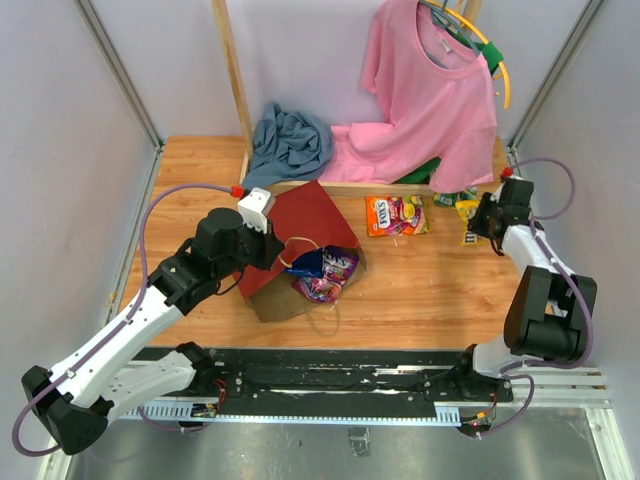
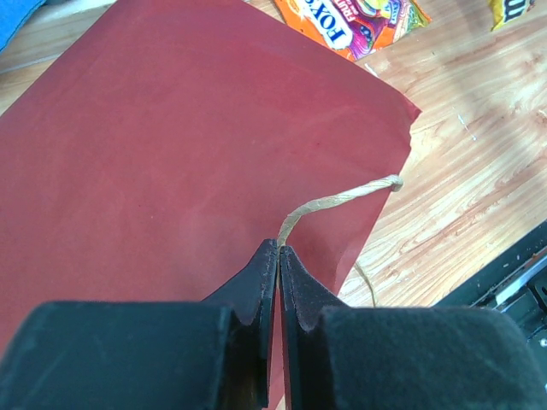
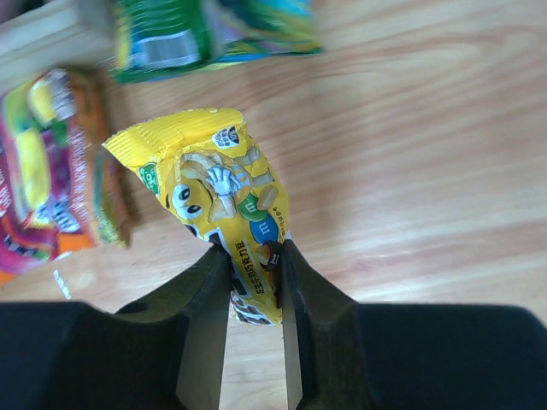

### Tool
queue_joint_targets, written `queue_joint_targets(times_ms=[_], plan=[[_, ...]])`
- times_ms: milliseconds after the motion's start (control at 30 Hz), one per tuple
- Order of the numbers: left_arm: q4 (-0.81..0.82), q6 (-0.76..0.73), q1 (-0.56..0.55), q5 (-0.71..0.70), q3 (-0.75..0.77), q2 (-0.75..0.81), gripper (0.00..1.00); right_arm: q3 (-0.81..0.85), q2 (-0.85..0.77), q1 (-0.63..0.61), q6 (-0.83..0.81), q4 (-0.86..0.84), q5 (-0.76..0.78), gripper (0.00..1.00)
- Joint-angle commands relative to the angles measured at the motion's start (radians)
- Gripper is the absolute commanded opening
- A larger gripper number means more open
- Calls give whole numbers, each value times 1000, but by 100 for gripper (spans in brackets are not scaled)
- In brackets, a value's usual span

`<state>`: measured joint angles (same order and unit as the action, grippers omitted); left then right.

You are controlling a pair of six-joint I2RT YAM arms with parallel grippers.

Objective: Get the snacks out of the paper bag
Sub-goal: Place the snack at the center of the board.

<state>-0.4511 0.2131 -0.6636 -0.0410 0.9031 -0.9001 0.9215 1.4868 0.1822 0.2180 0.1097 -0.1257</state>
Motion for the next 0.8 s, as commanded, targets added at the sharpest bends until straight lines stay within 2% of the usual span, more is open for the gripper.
queue_joint_targets(times_ms=[0, 333, 467, 633, 767], plan=[[23, -13, -7, 13, 3, 15, 9, 42, 41, 110, 126, -7, 50, 13], [9, -19, -7, 0, -3, 24, 9, 357, 384, 134, 208, -17, 79, 16], [0, -24, -7, -16, 0, 23, 10, 557, 551, 135, 201, 58, 91, 15], [1, -24, -7, -26, 3, 14, 10, 749, 673, 135, 202, 118, 70, 18], [13, -23, -7, -23, -3, 3, 10, 785, 735, 127, 218, 133, 10, 17]])
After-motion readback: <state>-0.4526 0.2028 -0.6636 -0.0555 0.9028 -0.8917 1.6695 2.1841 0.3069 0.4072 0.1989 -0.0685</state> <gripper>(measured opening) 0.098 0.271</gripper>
